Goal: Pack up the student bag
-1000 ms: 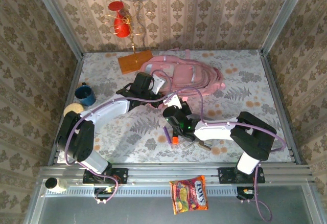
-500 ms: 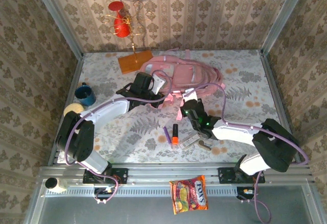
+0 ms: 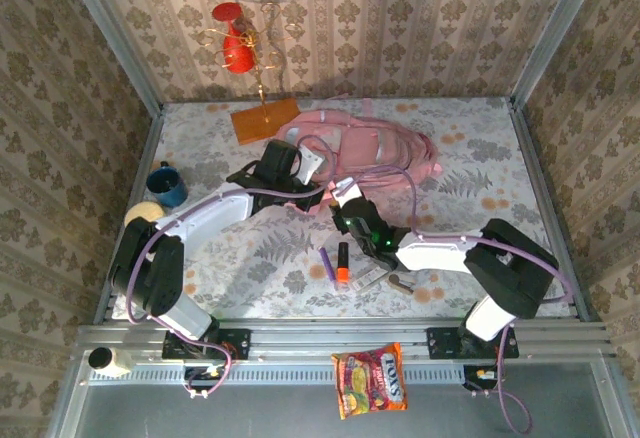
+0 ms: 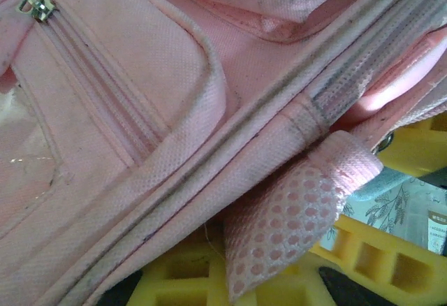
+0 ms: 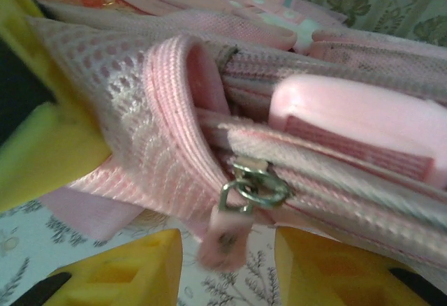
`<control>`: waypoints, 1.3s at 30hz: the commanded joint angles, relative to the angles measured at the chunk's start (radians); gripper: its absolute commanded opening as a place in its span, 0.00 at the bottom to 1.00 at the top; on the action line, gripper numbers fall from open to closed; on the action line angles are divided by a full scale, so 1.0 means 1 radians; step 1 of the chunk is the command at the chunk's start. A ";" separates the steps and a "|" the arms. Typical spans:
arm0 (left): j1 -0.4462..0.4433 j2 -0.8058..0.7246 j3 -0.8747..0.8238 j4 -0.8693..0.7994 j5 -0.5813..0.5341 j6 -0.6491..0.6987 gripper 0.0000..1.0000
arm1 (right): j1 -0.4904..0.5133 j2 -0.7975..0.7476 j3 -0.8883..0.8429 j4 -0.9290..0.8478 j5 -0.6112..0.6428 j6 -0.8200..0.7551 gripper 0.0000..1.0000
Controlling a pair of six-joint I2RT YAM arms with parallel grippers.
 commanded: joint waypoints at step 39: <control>-0.007 -0.023 0.029 0.000 -0.004 0.062 0.00 | -0.079 -0.212 -0.063 -0.155 0.119 0.138 0.00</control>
